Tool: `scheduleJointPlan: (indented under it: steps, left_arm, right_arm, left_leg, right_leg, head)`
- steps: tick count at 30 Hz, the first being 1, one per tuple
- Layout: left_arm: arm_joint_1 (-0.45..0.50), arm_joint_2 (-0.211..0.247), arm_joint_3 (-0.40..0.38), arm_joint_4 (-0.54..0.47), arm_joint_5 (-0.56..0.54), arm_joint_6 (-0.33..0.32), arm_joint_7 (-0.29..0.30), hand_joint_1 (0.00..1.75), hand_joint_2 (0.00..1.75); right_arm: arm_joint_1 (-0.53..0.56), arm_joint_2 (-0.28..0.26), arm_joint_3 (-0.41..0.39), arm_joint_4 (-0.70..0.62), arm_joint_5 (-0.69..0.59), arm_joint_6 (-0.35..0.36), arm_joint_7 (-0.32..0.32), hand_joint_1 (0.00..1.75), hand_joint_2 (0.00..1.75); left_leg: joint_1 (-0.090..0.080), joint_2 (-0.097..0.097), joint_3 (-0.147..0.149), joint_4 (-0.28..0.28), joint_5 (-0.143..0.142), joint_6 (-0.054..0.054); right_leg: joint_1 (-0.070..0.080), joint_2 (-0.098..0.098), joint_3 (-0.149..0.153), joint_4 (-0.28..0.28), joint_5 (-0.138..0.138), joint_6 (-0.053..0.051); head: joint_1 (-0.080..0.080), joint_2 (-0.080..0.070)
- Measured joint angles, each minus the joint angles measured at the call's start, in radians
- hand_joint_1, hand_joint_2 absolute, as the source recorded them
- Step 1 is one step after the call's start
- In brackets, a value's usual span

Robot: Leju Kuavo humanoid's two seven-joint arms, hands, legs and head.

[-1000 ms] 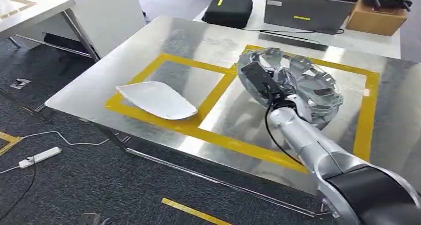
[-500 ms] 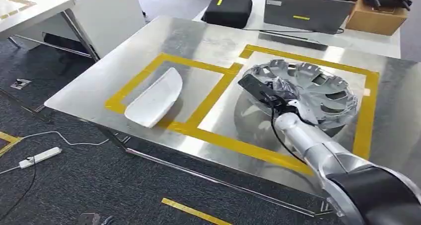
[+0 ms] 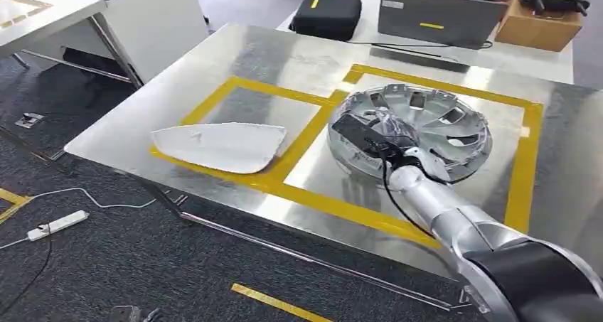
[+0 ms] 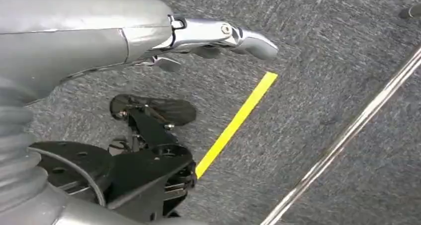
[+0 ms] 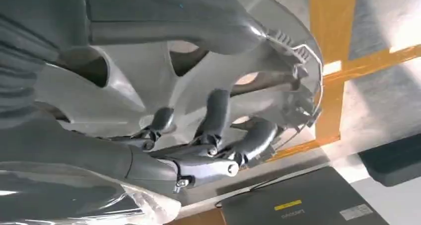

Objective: Take the parts from the cabinet and place them on the table.

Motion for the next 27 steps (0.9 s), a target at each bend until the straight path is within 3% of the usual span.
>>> scheduleJointPlan:
  steps: [5, 7, 8, 9, 10, 11, 13, 14, 15, 16, 17, 18, 19, 20, 21, 24, 25, 26, 27]
  left_arm:
    - [0.001, 0.000, 0.018, 0.000, 0.009, 0.027, -0.009, 0.00, 0.00]
    - [0.002, 0.000, 0.028, 0.000, 0.011, 0.029, -0.015, 0.00, 0.00]
    - [0.002, 0.000, 0.032, 0.000, 0.012, 0.029, -0.017, 0.00, 0.00]
    - [0.003, -0.004, 0.035, 0.000, 0.013, 0.029, -0.020, 0.00, 0.00]
    - [0.003, -0.006, 0.038, 0.000, 0.013, 0.031, -0.024, 0.00, 0.00]
    - [0.003, -0.007, 0.042, 0.000, 0.013, 0.034, -0.026, 0.00, 0.00]
    - [0.003, -0.009, 0.050, 0.000, 0.012, 0.038, -0.027, 0.00, 0.00]
    - [0.004, -0.011, 0.053, 0.000, 0.012, 0.038, -0.028, 0.00, 0.00]
    - [0.005, -0.011, 0.056, 0.000, 0.012, 0.038, -0.030, 0.00, 0.00]
    - [0.006, -0.012, 0.058, 0.000, 0.013, 0.038, -0.032, 0.00, 0.00]
    - [0.007, -0.014, 0.062, 0.000, 0.015, 0.037, -0.036, 0.00, 0.00]
    - [0.008, -0.016, 0.067, 0.000, 0.017, 0.037, -0.041, 0.00, 0.00]
    - [0.008, -0.017, 0.071, 0.000, 0.019, 0.038, -0.045, 0.00, 0.00]
    - [0.008, -0.015, 0.076, -0.001, 0.021, 0.041, -0.047, 0.00, 0.00]
    - [0.010, -0.018, 0.081, -0.001, 0.021, 0.044, -0.052, 0.00, 0.00]
    - [0.017, -0.024, 0.099, 0.000, 0.029, 0.057, -0.061, 0.00, 0.00]
    - [0.020, -0.026, 0.105, 0.000, 0.030, 0.060, -0.061, 0.00, 0.00]
    - [0.022, -0.027, 0.111, 0.000, 0.031, 0.064, -0.062, 0.00, 0.00]
    - [0.022, -0.031, 0.116, 0.000, 0.031, 0.066, -0.063, 0.00, 0.00]
  right_arm:
    - [0.019, 0.000, -0.002, -0.037, -0.016, 0.047, -0.043, 0.00, 0.00]
    - [0.042, 0.000, -0.004, -0.085, -0.018, 0.053, -0.059, 0.00, 0.00]
    - [0.053, 0.000, -0.005, -0.108, -0.018, 0.055, -0.061, 0.00, 0.00]
    - [0.066, -0.001, -0.006, -0.134, -0.018, 0.058, -0.061, 0.00, 0.00]
    - [0.078, -0.008, -0.007, -0.159, -0.019, 0.059, -0.064, 0.00, 0.00]
    - [0.091, -0.014, -0.007, -0.192, -0.019, 0.060, -0.067, 0.00, 0.00]
    - [0.130, -0.027, -0.007, -0.252, -0.020, 0.061, -0.068, 0.00, 0.00]
    - [0.156, -0.037, -0.008, -0.282, -0.020, 0.062, -0.068, 0.00, 0.00]
    - [0.176, -0.045, -0.008, -0.303, -0.020, 0.063, -0.068, 0.00, 0.00]
    - [0.192, -0.049, -0.008, -0.324, -0.020, 0.061, -0.069, 0.00, 0.00]
    - [0.207, -0.055, -0.010, -0.349, -0.023, 0.056, -0.076, 0.00, 0.00]
    - [0.225, -0.065, -0.016, -0.379, -0.027, 0.047, -0.084, 0.00, 0.00]
    - [0.245, -0.075, -0.023, -0.425, -0.029, 0.033, -0.092, 0.00, 0.00]
    - [0.272, -0.084, -0.029, -0.466, -0.035, 0.021, -0.100, 0.00, 0.00]
    - [0.309, -0.095, -0.040, -0.516, -0.041, 0.006, -0.111, 0.00, 0.00]
    - [0.456, -0.134, -0.089, -0.674, -0.061, -0.049, -0.151, 0.00, 0.00]
    - [0.502, -0.140, -0.112, -0.720, -0.068, -0.068, -0.168, 0.00, 0.00]
    - [0.552, -0.147, -0.143, -0.761, -0.073, -0.080, -0.188, 0.00, 0.00]
    - [0.598, -0.153, -0.170, -0.804, -0.074, -0.087, -0.213, 0.00, 0.00]
  left_leg:
    - [0.000, 0.000, 0.000, 0.000, 0.000, 0.000]
    - [-0.005, 0.000, -0.001, 0.006, -0.004, 0.017]
    - [-0.006, 0.001, 0.004, -0.001, 0.000, 0.022]
    - [0.004, 0.006, 0.018, -0.029, 0.014, 0.026]
    - [0.008, 0.013, 0.030, -0.046, 0.023, 0.025]
    - [0.009, 0.014, 0.033, -0.054, 0.027, 0.031]
    - [0.010, 0.018, 0.032, -0.054, 0.027, 0.030]
    - [0.011, 0.019, 0.030, -0.053, 0.028, 0.029]
    - [0.014, 0.019, 0.029, -0.051, 0.029, 0.027]
    - [0.018, 0.019, 0.026, -0.048, 0.028, 0.023]
    - [0.022, 0.018, 0.023, -0.043, 0.027, 0.017]
    - [0.028, 0.018, 0.019, -0.034, 0.024, 0.009]
    - [0.031, 0.017, 0.013, -0.021, 0.019, -0.002]
    - [0.025, 0.013, 0.009, -0.013, 0.015, -0.014]
    - [0.024, 0.012, 0.007, -0.007, 0.016, -0.018]
    - [0.031, 0.008, 0.006, -0.010, 0.025, -0.032]
    - [0.032, 0.029, 0.001, 0.000, 0.003, -0.032]
    - [0.030, 0.049, -0.011, 0.045, -0.045, -0.030]
    - [0.030, 0.054, -0.037, 0.129, -0.105, -0.030]
  right_leg:
    - [0.000, 0.000, 0.000, 0.000, 0.000, 0.000]
    - [-0.005, 0.000, 0.003, -0.008, 0.004, 0.009]
    - [-0.005, 0.002, 0.007, -0.015, 0.008, 0.014]
    - [0.001, 0.004, 0.011, -0.019, 0.007, 0.017]
    - [0.001, -0.003, 0.001, -0.009, -0.008, 0.018]
    - [0.000, -0.008, -0.017, 0.038, -0.045, 0.020]
    - [-0.007, -0.013, -0.085, 0.190, -0.116, 0.029]
    - [-0.012, -0.014, -0.115, 0.258, -0.141, 0.035]
    - [-0.015, -0.014, -0.122, 0.273, -0.138, 0.040]
    - [-0.018, -0.015, -0.103, 0.241, -0.113, 0.045]
    - [-0.023, -0.016, -0.065, 0.169, -0.075, 0.050]
    - [-0.028, -0.016, -0.011, 0.074, -0.035, 0.056]
    - [-0.035, -0.013, 0.035, -0.012, -0.025, 0.065]
    - [-0.025, 0.001, 0.035, -0.005, -0.029, 0.058]
    - [-0.025, 0.000, 0.040, -0.001, -0.026, 0.037]
    - [-0.022, -0.004, 0.033, 0.006, -0.017, 0.016]
    - [-0.023, -0.007, 0.029, 0.004, -0.011, 0.006]
    - [-0.020, -0.007, 0.024, 0.004, -0.007, -0.002]
    - [-0.017, -0.008, 0.016, 0.004, -0.002, -0.009]
  head:
    - [0.000, 0.000]
    - [-0.001, 0.000]
    - [-0.001, 0.000]
    - [0.000, 0.000]
    - [0.001, 0.000]
    - [0.007, 0.000]
    - [0.007, 0.000]
    - [0.007, 0.000]
    - [0.008, 0.000]
    - [0.007, 0.000]
    - [0.008, 0.000]
    - [0.008, 0.000]
    - [0.010, 0.000]
    - [0.013, 0.000]
    - [0.008, 0.000]
    - [0.008, 0.000]
    - [0.007, 0.000]
    - [0.005, 0.000]
    - [0.005, 0.000]
